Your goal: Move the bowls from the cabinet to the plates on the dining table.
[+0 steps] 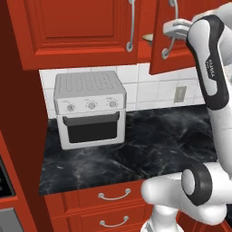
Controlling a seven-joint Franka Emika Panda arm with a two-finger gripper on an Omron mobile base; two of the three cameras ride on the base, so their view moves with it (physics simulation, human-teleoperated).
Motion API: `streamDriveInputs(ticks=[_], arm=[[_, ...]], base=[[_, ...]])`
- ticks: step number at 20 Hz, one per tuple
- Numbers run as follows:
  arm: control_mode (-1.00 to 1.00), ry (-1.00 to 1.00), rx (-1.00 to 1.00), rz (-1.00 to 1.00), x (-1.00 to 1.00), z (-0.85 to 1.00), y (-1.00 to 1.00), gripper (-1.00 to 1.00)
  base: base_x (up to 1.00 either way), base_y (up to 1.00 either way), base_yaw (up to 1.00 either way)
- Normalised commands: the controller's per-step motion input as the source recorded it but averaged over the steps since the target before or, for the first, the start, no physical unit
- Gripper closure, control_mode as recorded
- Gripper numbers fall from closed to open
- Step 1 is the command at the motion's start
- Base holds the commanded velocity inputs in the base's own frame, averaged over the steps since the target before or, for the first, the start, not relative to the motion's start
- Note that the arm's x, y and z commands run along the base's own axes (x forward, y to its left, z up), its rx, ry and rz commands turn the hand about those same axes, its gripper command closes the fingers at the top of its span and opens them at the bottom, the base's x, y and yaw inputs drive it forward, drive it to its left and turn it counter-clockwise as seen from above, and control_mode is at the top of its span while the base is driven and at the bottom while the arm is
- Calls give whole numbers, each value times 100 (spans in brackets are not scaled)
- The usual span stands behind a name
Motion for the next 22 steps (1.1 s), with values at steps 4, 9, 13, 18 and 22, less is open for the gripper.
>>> streamDriveInputs(ticks=[4, 9, 13, 18, 22], arm=[[-100, -22, 0, 0, -100, -2, -42, 100], [-100, -13, 0, 0, -100, -8, -39, 100], [-100, -8, 0, 0, -100, -8, -39, 100], [-100, -5, 0, -3, -99, -5, 13, -100], [-100, -16, 0, -8, -84, 18, 83, -100]], base=[[0, 0, 0], [0, 0, 0], [0, 0, 0], [0, 0, 0], [0, 0, 0]])
